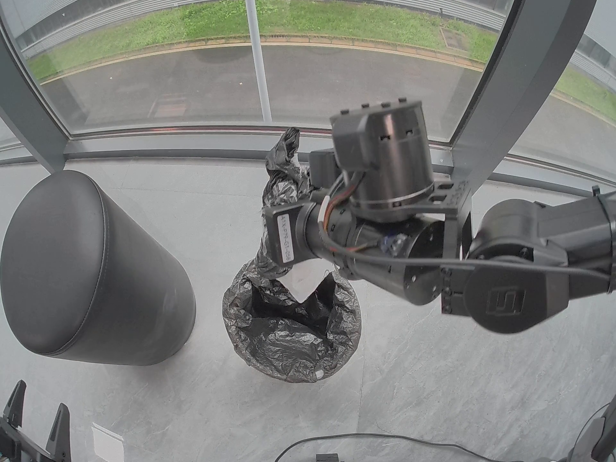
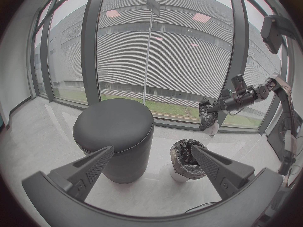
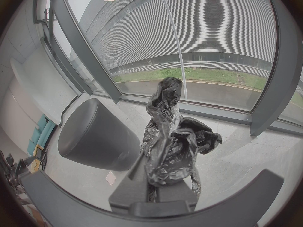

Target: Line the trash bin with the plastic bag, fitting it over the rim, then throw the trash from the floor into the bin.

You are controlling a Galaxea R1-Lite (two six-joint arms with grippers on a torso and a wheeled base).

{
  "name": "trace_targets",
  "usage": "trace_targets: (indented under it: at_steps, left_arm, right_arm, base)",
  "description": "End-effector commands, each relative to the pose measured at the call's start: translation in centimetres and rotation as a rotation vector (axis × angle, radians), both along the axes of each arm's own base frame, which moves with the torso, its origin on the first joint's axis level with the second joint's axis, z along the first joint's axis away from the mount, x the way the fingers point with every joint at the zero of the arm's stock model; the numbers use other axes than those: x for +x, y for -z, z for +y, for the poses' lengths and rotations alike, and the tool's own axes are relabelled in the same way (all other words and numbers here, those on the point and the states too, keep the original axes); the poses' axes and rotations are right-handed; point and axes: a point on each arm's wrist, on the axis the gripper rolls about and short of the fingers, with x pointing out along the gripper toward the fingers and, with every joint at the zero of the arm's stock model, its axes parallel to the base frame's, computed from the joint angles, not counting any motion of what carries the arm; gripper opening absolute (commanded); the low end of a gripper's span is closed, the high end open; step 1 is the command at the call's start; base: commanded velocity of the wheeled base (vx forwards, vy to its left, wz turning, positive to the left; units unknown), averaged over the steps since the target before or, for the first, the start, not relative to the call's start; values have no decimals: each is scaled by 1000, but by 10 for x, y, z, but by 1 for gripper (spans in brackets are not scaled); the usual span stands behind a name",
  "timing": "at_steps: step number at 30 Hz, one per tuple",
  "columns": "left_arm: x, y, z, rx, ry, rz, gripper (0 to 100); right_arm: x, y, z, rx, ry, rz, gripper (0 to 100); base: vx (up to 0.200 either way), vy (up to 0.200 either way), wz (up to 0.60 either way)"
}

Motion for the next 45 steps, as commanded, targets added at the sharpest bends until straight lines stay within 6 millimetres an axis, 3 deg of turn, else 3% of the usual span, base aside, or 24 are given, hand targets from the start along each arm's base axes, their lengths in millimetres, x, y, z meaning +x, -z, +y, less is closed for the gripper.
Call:
trace_targets:
  at_steps: [1, 4, 12, 28, 33, 37, 45]
  left_arm:
    - [0, 5, 0, -49, -9, 5, 100]
    - [0, 5, 1, -55, -60, 1, 100]
    - [0, 5, 3, -34, -111, 5, 100]
    - [1, 12, 0, 104, 2, 78, 100]
    - [1, 12, 0, 93, -2, 78, 100]
    - [1, 12, 0, 74, -6, 78, 100]
    - [1, 12, 0, 68, -6, 78, 100]
  right_arm:
    - [-9, 42, 15, -65, -47, 48, 0]
    - [-10, 57, 20, -73, -56, 53, 0]
    - [-16, 64, 20, -77, -67, 54, 0]
    - [-21, 84, 36, -99, -100, 69, 0]
    - [-18, 95, 39, -121, -99, 82, 0]
    - [-2, 115, 39, -155, -64, 106, 0]
    - [8, 129, 49, -99, -50, 52, 0]
  base:
    - [0, 0, 0]
    - [0, 0, 0]
    - [0, 0, 0]
    - [0, 0, 0]
    - [0, 0, 0]
    - [0, 0, 0]
    - [0, 0, 0]
